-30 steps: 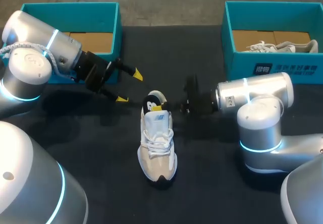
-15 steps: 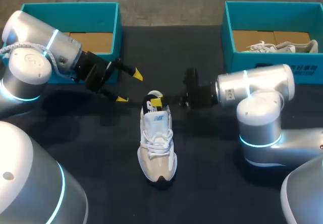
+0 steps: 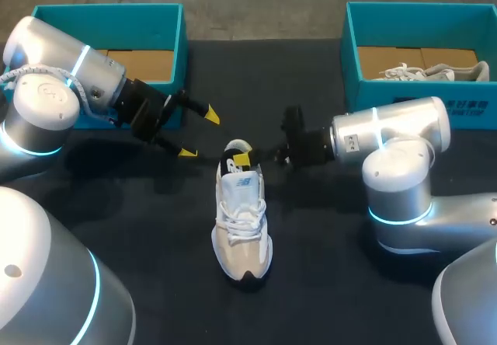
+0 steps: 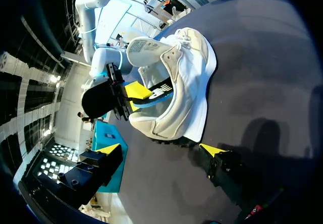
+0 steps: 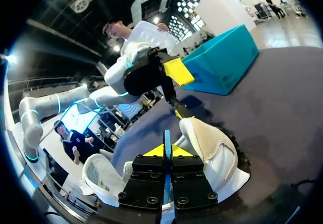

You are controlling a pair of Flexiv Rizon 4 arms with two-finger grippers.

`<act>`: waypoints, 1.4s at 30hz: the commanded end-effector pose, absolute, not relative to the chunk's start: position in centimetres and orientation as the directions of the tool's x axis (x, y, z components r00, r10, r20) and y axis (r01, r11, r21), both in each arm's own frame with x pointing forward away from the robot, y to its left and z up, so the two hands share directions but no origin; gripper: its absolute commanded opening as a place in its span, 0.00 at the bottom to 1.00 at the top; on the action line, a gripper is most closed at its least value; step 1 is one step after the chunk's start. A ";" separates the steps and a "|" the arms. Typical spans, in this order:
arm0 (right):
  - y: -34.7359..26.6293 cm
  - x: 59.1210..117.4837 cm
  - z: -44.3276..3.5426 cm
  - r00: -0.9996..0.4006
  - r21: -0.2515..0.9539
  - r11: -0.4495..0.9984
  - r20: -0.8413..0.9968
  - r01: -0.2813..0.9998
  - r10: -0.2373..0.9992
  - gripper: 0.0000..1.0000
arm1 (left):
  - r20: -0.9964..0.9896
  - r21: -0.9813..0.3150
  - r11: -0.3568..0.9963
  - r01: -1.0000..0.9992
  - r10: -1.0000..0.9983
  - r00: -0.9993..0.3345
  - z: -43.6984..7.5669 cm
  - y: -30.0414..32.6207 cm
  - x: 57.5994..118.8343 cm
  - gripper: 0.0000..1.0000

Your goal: Take the shoe out of the shoebox, open the shoe tongue, remove and reinsert the insole, then place the shoe into the shoebox

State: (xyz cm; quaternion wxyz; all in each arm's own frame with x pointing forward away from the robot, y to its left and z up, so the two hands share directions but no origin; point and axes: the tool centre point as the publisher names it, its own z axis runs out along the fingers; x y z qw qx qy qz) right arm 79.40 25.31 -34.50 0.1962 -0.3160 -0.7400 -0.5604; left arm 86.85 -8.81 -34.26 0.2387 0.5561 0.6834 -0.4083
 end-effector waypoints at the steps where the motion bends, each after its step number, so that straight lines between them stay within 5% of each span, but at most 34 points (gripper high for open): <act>1: 25.6 78.8 -35.0 -0.709 0.692 0.170 0.654 0.701 0.262 0.00 | -0.781 -0.290 0.049 0.956 0.564 -0.267 -34.3 -8.8 86.8 1.00; 22: 25.9 77.4 -35.7 -0.678 0.668 0.148 0.676 0.729 0.289 0.00 | -0.781 -0.290 0.049 0.956 0.564 -0.267 -34.3 -8.8 86.8 1.00; 23: 25.9 77.7 -35.2 -0.686 0.678 0.146 0.665 0.720 0.294 0.31 | -0.781 -0.290 0.049 0.956 0.564 -0.267 -34.3 -8.8 86.8 1.00; 26: 26.0 78.1 -34.6 -0.698 0.690 0.150 0.649 0.708 0.303 0.36 | -0.781 -0.290 0.049 0.956 0.564 -0.267 -34.3 -8.8 86.8 1.00; 34: 26.4 79.0 -33.9 -0.724 0.713 0.165 0.624 0.682 0.295 0.22 | -0.781 -0.290 0.049 0.956 0.564 -0.267 -34.3 -8.8 86.8 1.00; 35: 26.5 79.3 -33.9 -0.725 0.712 0.169 0.623 0.681 0.295 0.05 | -0.781 -0.290 0.049 0.956 0.564 -0.267 -34.3 -8.8 86.8 1.00; 36: 26.5 79.4 -33.9 -0.725 0.712 0.170 0.623 0.681 0.295 0.00 | -0.781 -0.290 0.049 0.956 0.564 -0.267 -34.3 -8.8 86.8 1.00; 42: 26.6 79.9 -34.6 -0.714 0.697 0.179 0.633 0.694 0.301 0.00 | -0.781 -0.290 0.049 0.956 0.564 -0.267 -34.3 -8.8 86.8 1.00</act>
